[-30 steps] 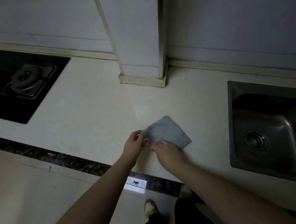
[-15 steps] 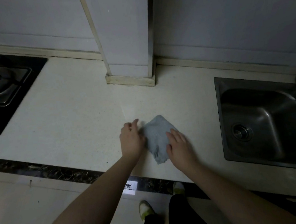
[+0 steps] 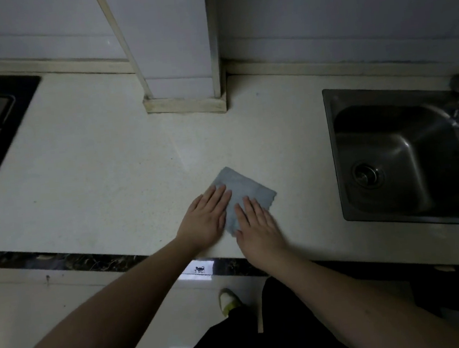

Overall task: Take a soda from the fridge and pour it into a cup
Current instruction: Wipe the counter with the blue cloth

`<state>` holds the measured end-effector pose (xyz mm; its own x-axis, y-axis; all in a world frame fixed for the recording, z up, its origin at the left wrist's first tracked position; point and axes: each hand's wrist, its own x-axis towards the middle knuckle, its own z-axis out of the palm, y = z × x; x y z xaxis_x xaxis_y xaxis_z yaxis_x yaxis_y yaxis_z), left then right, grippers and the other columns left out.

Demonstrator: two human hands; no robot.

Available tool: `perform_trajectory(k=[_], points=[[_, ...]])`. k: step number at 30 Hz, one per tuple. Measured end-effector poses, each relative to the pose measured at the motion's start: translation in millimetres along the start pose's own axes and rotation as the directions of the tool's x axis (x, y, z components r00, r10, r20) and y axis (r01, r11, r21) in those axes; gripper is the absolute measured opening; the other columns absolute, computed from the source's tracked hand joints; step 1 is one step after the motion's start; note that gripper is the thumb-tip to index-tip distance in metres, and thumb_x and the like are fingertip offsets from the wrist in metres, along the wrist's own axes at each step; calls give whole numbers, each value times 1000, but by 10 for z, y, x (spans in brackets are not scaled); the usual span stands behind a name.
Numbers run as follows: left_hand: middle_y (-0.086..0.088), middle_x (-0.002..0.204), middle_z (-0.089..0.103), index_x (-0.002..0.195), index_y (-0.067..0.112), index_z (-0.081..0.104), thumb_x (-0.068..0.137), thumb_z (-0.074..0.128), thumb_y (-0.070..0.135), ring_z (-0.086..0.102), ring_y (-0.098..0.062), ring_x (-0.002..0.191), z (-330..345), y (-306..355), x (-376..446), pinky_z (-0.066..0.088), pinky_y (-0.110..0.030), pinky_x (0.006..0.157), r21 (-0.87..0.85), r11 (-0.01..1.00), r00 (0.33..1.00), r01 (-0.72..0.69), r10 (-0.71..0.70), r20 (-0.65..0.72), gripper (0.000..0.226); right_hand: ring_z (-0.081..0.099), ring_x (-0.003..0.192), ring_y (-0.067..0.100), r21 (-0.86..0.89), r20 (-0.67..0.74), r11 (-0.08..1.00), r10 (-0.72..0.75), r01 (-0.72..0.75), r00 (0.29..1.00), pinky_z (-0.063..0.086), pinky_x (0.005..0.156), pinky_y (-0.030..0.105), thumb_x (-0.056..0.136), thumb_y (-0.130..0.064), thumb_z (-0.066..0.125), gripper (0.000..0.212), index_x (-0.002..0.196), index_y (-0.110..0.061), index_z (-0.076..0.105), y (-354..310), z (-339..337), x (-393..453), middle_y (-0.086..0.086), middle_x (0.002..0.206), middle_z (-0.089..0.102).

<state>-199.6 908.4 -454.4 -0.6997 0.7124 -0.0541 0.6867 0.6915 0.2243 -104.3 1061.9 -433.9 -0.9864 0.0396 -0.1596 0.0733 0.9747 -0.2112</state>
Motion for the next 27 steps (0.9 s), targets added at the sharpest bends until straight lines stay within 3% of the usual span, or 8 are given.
perform_trajectory(k=[3, 6, 8, 12, 17, 20, 24, 27], points=[[-10, 147, 46, 142, 12, 48, 97, 34, 41, 46, -29, 134, -45, 164, -109, 47, -40, 96, 6, 997, 997, 78, -78, 4, 56, 55, 124, 29, -16, -45, 1000, 20, -20, 999, 44, 101, 44, 82, -36, 42, 56, 127, -6, 61, 69, -91, -73, 14, 135, 56], [-12, 133, 59, 128, 11, 59, 91, 39, 39, 60, -32, 117, -119, 274, -171, 52, -41, 77, 25, 995, 995, 96, -95, -28, 51, 60, 117, 27, -6, -97, 997, 72, -73, 993, 47, 97, 42, 79, -35, 34, 59, 117, -5, 68, -60, -115, -172, 15, 126, 62], [-11, 132, 59, 127, 12, 59, 89, 44, 35, 59, -29, 118, -161, 281, -245, 49, -43, 82, 57, 996, 996, 74, -70, -58, 47, 59, 119, 28, 0, -86, 998, 68, -68, 994, 46, 98, 42, 80, -35, 33, 60, 122, -6, 65, -171, -88, -243, 16, 129, 60], [-10, 143, 51, 137, 9, 53, 94, 39, 32, 50, -25, 131, -111, 156, -370, 30, -42, 112, 118, 989, 995, -93, 96, -22, 51, 53, 125, 34, -9, 29, 990, 140, -140, 990, 46, 98, 46, 81, -38, 31, 63, 127, -8, 61, -295, -12, -279, 23, 135, 53], [-10, 148, 44, 144, 9, 45, 102, 28, 46, 41, -23, 138, -116, 141, -337, 28, -38, 114, 44, 995, 995, -90, 89, 39, 58, 49, 127, 41, -87, 91, 990, 122, -114, 988, 33, 110, 52, 83, -43, 28, 69, 129, -1, 57, -243, -31, -225, 32, 133, 50], [-11, 142, 52, 136, 11, 56, 99, 36, 46, 52, -25, 129, -159, 227, -174, 42, -39, 106, 24, 998, 998, -64, 64, 20, 55, 53, 123, 38, -100, 84, 989, 115, -107, 990, 25, 109, 50, 85, -43, 29, 68, 129, 1, 56, -41, -141, -131, 29, 130, 55], [-10, 120, 64, 114, 12, 65, 94, 41, 37, 67, -26, 91, -299, 360, 214, 51, -36, 79, 6, 999, 999, -50, 50, -17, 40, 63, 110, 33, -91, 80, 987, 139, -131, 987, 46, 100, 50, 83, -40, 32, 62, 117, -1, 67, 215, -329, 75, 24, 117, 65], [-15, 117, 63, 116, 4, 62, 86, 42, 25, 66, -29, 90, -322, 417, 393, 53, -37, 75, 19, 1000, 1000, 11, -11, -2, 42, 66, 104, 34, -84, 124, 989, 132, -122, 983, 50, 92, 51, 82, -39, 31, 60, 108, -2, 71, 311, -399, 237, 25, 109, 68]])
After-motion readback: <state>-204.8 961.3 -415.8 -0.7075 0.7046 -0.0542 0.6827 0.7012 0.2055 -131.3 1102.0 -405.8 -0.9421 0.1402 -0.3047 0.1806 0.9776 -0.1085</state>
